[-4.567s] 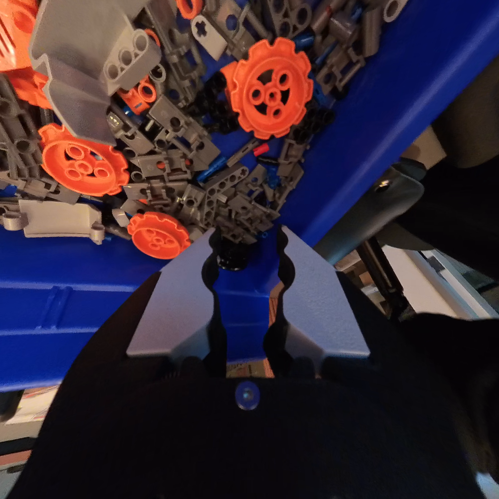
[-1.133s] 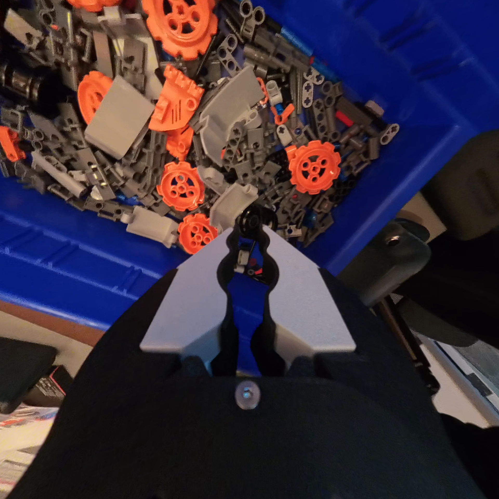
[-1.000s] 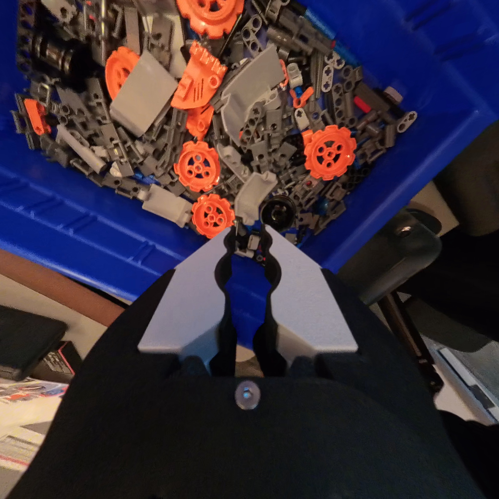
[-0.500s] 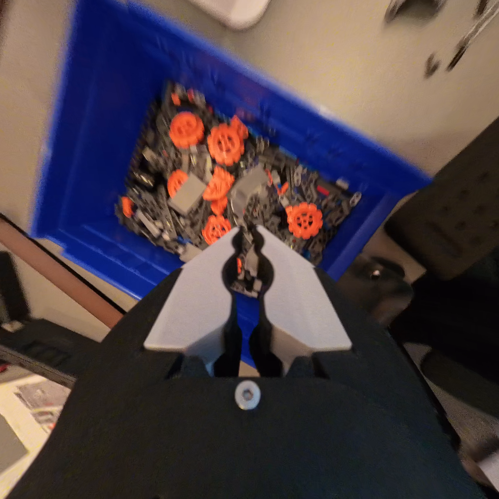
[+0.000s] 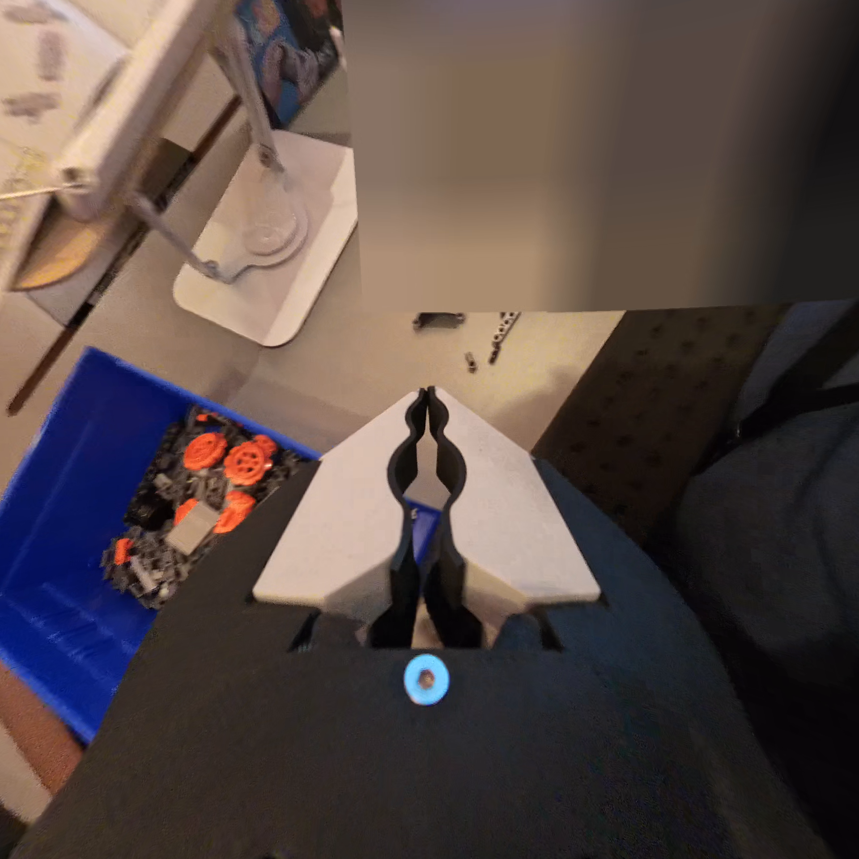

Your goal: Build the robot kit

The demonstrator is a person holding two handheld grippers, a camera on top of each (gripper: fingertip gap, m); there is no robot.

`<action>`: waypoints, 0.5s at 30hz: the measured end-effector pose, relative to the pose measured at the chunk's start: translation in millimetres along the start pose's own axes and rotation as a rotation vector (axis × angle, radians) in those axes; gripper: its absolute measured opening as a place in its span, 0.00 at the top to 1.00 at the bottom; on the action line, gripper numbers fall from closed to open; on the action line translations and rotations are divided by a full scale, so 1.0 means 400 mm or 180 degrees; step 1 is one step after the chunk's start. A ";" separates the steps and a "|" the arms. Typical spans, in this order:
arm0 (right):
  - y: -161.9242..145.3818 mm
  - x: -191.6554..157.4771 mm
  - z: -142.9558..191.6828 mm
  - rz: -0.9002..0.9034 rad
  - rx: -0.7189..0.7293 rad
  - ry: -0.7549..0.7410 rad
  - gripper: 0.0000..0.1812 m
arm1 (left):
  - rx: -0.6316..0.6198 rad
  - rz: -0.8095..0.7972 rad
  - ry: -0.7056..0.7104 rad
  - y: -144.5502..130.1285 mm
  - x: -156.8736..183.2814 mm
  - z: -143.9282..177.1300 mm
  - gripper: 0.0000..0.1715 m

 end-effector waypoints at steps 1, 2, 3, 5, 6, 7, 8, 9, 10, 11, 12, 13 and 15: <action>-0.004 -0.005 -0.003 0.0038 -0.0055 -0.0009 0.93 | -0.0054 0.0038 -0.0069 -0.006 0.035 -0.037 1.00; -0.008 -0.010 -0.005 0.0086 -0.0114 -0.0020 0.93 | -0.0161 0.0125 -0.0224 -0.021 0.074 -0.084 1.00; -0.014 -0.016 -0.008 0.0130 -0.0177 -0.0014 0.93 | -0.0324 0.0107 -0.0257 -0.047 0.099 -0.129 1.00; -0.031 -0.033 -0.010 0.0203 -0.0322 0.0059 0.93 | -0.0576 0.0103 -0.0347 -0.093 0.136 -0.196 1.00; -0.042 -0.043 -0.009 0.0229 -0.0397 0.0119 0.93 | -0.0593 0.0202 -0.0542 -0.099 0.164 -0.220 1.00; -0.054 -0.054 -0.008 0.0235 -0.0477 0.0199 0.93 | -0.0607 0.0238 -0.0681 -0.106 0.186 -0.238 1.00; -0.065 -0.066 -0.007 0.0239 -0.0542 0.0279 0.93 | -0.0686 0.0215 -0.0722 -0.121 0.196 -0.253 1.00; -0.073 -0.077 -0.008 0.0259 -0.0579 0.0339 0.94 | -0.0807 0.0215 -0.0791 -0.139 0.207 -0.265 1.00; -0.079 -0.088 -0.011 0.0279 -0.0604 0.0407 0.94 | -0.0896 0.0240 -0.0941 -0.153 0.226 -0.275 1.00; -0.084 -0.099 -0.015 0.0302 -0.0641 0.0475 0.93 | -0.0917 0.0243 -0.0917 -0.160 0.229 -0.289 1.00; -0.090 -0.107 -0.020 0.0340 -0.0692 0.0511 0.93 | -0.0928 0.0217 -0.0869 -0.164 0.228 -0.299 1.00; -0.095 -0.111 -0.024 0.0376 -0.0732 0.0529 0.93 | -0.0970 0.0216 -0.0836 -0.166 0.228 -0.305 1.00; -0.099 -0.123 -0.031 0.0367 -0.0748 0.0608 0.93 | -0.0999 0.0238 -0.0827 -0.169 0.226 -0.318 1.00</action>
Point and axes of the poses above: each gripper's, where its closed fingertips meet, z back along the fingers, y out of its top, x = y × z across the jaws, the point moved 2 cm from there along z, back along the fingers, and after that the axes turned 3 degrees about -y, right-handed, at the moved point
